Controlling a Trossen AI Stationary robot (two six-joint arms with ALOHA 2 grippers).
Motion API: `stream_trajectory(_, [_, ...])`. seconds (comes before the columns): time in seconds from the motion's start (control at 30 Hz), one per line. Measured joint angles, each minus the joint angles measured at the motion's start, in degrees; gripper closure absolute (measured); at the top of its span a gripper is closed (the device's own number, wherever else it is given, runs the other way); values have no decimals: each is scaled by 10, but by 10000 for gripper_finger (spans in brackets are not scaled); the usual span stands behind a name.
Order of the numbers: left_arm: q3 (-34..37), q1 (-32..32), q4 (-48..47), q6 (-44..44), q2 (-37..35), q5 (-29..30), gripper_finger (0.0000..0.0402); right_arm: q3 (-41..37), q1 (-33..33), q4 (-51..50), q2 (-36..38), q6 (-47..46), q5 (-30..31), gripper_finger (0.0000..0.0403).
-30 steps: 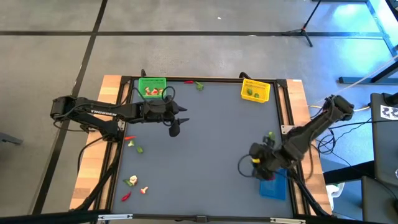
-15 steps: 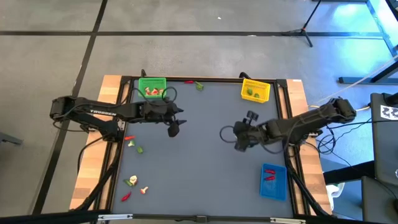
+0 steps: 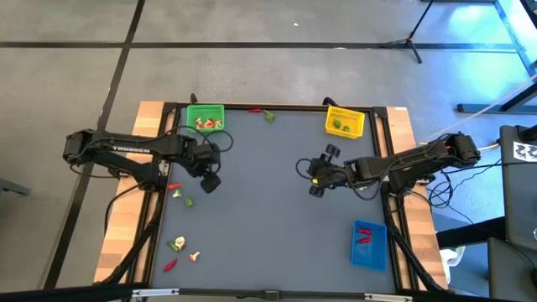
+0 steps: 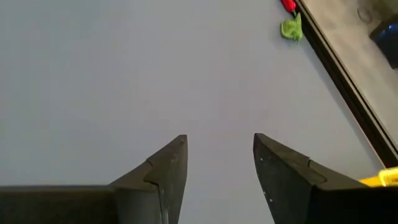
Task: Sort produce into baskets
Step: Put the red chili pepper into the blue bin
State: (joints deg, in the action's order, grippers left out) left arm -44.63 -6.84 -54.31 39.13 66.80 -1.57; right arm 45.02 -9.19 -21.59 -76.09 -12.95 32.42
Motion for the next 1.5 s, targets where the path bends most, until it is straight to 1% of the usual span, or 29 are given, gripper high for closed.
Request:
stream_trajectory(0.07, [3, 0, -47, 19, 8, -10, 147, -9, -1, 13, 0, 3, 0, 220])
stream_trajectory(0.17, [3, -2, -81, 38, 30, -25, 147, -17, -2, 23, 0, 4, 0, 220])
stream_trajectory(0.23, [3, -4, -96, 35, 54, -42, 147, -21, -2, 22, 0, 4, 0, 220])
stream_trajectory(0.3, [3, -5, -121, 18, 80, -51, 147, -22, -2, 22, 0, 5, 0, 220])
stream_trajectory(0.47, [3, -5, -177, -27, 157, -49, 147, -23, -2, 22, 0, 5, 0, 220])
stream_trajectory(0.6, [3, -5, -184, -68, 220, -46, 148, -23, -2, 21, 0, 5, 0, 220])
stream_trajectory(0.73, [3, -6, -187, -108, 277, -15, 160, -23, -2, 21, 0, 14, -11, 220])
stream_trajectory(0.83, [4, -16, -190, -123, 311, -8, 178, -23, -2, 21, 0, 17, -31, 220])
stream_trajectory(1.0, [5, -33, -183, -146, 342, -7, 219, -23, -2, 20, 0, 17, -46, 220])
stream_trajectory(1.27, [23, -53, -185, -169, 353, -7, 299, -23, -2, 17, 0, 17, -46, 220])
stream_trajectory(1.5, [25, -57, -182, -193, 353, -7, 373, -23, -2, 17, 0, 17, -46, 220])
